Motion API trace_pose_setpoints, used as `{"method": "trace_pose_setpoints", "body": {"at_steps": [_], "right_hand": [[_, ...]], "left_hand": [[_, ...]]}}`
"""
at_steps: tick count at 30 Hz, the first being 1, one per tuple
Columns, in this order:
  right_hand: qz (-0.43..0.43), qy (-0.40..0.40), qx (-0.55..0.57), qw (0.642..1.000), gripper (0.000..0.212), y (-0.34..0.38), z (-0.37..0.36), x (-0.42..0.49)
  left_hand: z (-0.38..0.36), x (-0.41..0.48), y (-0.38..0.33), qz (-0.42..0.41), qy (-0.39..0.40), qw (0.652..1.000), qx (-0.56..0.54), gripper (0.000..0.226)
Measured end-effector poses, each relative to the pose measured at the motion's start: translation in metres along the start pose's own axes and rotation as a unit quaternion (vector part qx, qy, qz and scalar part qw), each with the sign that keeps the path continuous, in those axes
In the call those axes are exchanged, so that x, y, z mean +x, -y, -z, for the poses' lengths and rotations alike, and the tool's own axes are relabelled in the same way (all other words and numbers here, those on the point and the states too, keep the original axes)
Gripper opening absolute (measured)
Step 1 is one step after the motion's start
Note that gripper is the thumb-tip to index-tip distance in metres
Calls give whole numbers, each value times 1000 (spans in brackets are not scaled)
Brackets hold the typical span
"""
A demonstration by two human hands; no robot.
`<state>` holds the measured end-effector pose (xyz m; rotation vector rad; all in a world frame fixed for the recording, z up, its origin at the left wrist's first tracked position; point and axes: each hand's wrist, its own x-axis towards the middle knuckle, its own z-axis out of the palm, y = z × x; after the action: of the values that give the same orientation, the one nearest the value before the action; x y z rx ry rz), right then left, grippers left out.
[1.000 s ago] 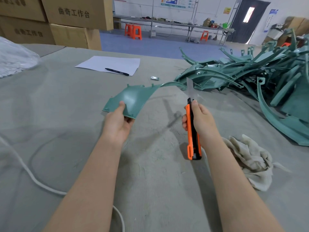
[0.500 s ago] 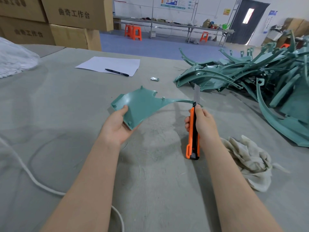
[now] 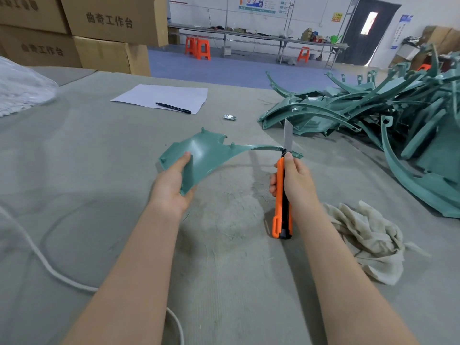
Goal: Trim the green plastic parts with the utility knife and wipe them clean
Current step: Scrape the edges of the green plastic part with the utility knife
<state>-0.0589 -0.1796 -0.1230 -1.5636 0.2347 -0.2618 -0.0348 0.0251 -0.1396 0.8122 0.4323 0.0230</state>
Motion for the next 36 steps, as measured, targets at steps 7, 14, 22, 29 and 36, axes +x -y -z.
{"method": "trace_pose_setpoints", "body": {"at_steps": [7, 14, 22, 29, 36], "right_hand": [[13, 38, -5, 999, 35, 3, -3, -5], [87, 156, -107, 978, 29, 6, -33, -28], [151, 163, -142, 965, 28, 7, -39, -33], [117, 39, -107, 987, 32, 4, -16, -12], [127, 58, -100, 985, 32, 4, -20, -14]], "left_hand": [[-4, -5, -1, 18, -5, 998, -53, 7], [-7, -6, 2, 13, 18, 999, -47, 7], [-12, -7, -2, 25, 24, 994, -100, 5], [-11, -10, -2, 52, 22, 991, -123, 17], [-10, -8, -3, 59, 22, 990, -124, 25]]}}
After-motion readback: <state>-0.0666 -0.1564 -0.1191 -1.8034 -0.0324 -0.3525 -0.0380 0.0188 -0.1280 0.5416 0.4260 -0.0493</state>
